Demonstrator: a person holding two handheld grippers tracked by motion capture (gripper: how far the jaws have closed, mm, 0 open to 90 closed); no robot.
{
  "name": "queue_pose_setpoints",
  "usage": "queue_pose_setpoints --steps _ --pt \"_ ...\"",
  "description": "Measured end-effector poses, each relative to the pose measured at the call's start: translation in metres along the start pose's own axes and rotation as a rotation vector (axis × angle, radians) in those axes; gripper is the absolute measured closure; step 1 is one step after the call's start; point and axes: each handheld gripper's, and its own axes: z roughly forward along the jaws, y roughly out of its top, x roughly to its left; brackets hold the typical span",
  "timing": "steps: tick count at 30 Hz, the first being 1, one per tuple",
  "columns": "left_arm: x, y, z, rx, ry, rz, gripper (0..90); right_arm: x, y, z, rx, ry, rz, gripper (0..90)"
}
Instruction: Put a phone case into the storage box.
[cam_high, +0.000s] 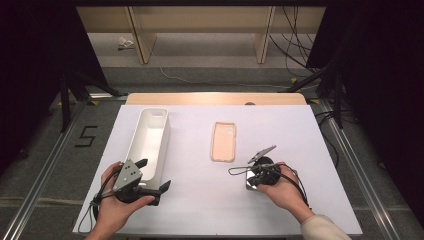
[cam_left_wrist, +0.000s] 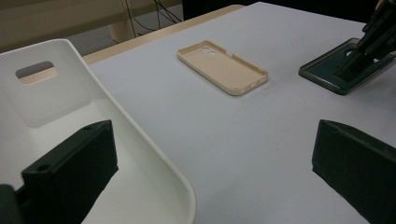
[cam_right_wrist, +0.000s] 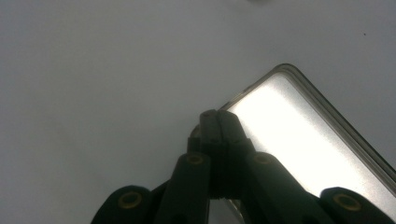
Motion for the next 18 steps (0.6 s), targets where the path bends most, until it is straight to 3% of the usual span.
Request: queue_pose_setpoints --steps 8,11,18 --pt "0.0 0.0 0.0 -0.001 -0.001 0.0 0.0 0.0 0.001 0.007 0.062 -0.015 0.034 90.0" --pt "-0.001 0.0 0.0 -0.001 -0.003 0.004 0.0 0.002 0.001 0.007 0.075 0.0 0.024 90.0" --pt "-0.001 0.0 -0.001 -0.003 -0.004 0.005 0.0 0.008 -0.01 0.001 0.164 0.019 -0.033 90.0"
